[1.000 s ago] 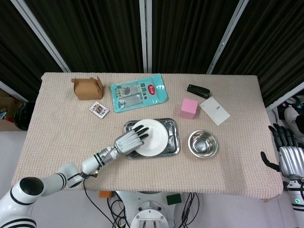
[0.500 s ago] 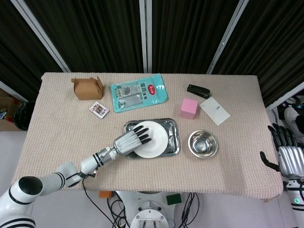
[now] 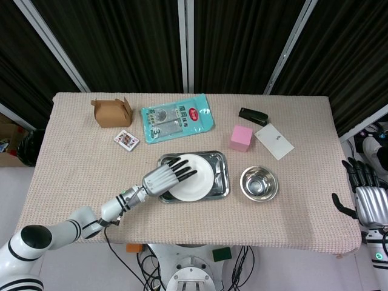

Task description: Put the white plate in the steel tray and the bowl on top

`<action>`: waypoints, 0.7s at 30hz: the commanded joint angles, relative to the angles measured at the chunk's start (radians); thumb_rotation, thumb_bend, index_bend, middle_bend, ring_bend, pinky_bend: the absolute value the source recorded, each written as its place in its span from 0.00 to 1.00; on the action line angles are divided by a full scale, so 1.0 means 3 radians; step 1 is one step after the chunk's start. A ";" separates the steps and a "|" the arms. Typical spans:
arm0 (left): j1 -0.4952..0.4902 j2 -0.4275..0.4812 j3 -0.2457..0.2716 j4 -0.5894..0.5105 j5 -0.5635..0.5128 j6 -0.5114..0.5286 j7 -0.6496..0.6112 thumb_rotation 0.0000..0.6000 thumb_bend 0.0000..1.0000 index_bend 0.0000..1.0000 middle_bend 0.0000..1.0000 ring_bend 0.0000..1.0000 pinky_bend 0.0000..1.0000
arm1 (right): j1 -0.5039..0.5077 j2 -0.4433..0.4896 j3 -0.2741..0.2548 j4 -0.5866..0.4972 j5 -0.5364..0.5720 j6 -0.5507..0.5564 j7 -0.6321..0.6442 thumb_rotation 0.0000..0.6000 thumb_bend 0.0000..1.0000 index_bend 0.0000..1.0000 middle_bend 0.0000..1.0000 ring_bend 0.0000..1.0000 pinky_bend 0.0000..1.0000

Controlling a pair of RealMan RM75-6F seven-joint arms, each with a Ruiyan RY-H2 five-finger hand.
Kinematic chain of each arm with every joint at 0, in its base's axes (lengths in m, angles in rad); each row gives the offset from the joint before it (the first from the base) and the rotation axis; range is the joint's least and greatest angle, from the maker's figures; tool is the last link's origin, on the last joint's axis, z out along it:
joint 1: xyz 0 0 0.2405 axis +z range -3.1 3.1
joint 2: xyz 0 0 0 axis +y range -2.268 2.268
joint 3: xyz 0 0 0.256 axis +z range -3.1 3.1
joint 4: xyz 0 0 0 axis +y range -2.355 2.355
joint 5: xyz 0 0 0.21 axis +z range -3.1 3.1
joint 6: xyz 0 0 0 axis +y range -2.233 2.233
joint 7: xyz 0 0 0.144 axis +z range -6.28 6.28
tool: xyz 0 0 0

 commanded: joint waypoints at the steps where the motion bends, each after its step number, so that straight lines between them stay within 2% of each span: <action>1: 0.0009 0.0026 -0.0010 -0.0027 -0.0019 -0.0003 0.0029 1.00 0.05 0.02 0.15 0.07 0.18 | 0.0001 0.0000 -0.0001 -0.0003 -0.0006 0.0002 -0.0002 0.95 0.35 0.00 0.00 0.00 0.00; 12: 0.0237 0.0381 -0.0017 -0.0274 -0.0168 0.0147 0.0221 1.00 0.04 0.02 0.14 0.07 0.18 | 0.0016 0.0011 -0.0021 -0.0034 -0.0042 -0.0020 -0.0039 0.95 0.35 0.00 0.00 0.00 0.00; 21: 0.0851 0.0875 -0.0092 -0.0590 -0.0488 0.0795 -0.0097 1.00 0.02 0.03 0.13 0.07 0.18 | 0.0150 -0.0042 -0.0113 -0.0103 -0.0219 -0.0208 -0.0285 0.95 0.35 0.00 0.00 0.00 0.00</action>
